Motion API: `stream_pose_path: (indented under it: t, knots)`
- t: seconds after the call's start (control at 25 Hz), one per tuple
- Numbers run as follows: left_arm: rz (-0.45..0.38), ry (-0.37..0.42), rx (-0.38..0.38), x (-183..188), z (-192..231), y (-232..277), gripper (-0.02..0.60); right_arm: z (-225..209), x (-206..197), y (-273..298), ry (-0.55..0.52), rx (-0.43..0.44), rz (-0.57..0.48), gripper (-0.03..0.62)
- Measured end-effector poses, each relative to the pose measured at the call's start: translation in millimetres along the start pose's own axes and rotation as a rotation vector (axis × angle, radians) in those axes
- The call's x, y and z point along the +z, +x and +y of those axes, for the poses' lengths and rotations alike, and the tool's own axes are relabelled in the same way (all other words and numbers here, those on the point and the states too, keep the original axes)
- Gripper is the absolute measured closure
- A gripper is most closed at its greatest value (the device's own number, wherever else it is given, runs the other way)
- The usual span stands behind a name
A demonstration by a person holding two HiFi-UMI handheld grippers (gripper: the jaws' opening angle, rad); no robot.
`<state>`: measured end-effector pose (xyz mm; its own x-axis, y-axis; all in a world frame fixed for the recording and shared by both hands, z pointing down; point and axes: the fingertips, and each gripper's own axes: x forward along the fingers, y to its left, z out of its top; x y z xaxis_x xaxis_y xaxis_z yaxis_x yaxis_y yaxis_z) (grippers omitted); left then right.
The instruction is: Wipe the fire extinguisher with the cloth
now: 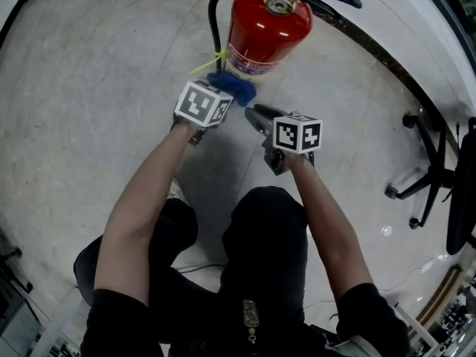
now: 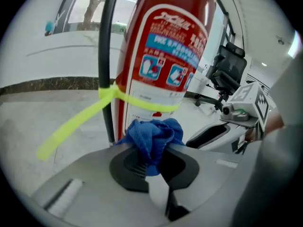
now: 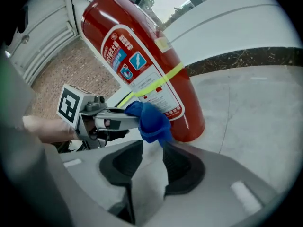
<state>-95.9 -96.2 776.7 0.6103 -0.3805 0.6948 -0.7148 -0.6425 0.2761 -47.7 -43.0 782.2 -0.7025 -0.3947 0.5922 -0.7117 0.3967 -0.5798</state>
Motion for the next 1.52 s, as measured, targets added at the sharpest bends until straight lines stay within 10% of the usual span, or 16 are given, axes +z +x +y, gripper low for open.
stream_pose_path:
  t: [0.28, 0.36, 0.52, 0.76, 0.92, 1.32, 1.52]
  knots:
    - [-0.006, 0.210, 0.013, 57, -33, -58, 0.558, 43, 46, -33, -0.067, 0.140, -0.172, 0.464]
    - [-0.032, 0.227, 0.014, 75, -39, -75, 0.558, 62, 67, -43, -0.102, 0.203, -0.247, 0.317]
    - [-0.086, 0.247, -0.004, 104, -46, -107, 0.558, 88, 109, -63, -0.092, 0.289, -0.365, 0.273]
    - [-0.142, 0.275, -0.144, 130, -74, -133, 0.558, 97, 112, -58, -0.334, 0.098, -0.277, 0.274]
    - [-0.159, 0.242, -0.208, 150, -87, -162, 0.558, 97, 130, -78, -0.234, -0.008, -0.281, 0.530]
    - [-0.047, 0.159, -0.278, 190, -118, -241, 0.447, 179, 208, -192, -0.095, -0.037, -0.294, 0.539]
    - [-0.098, 0.127, -0.196, 230, -110, -276, 0.386, 208, 256, -231, -0.144, -0.119, -0.265, 0.539]
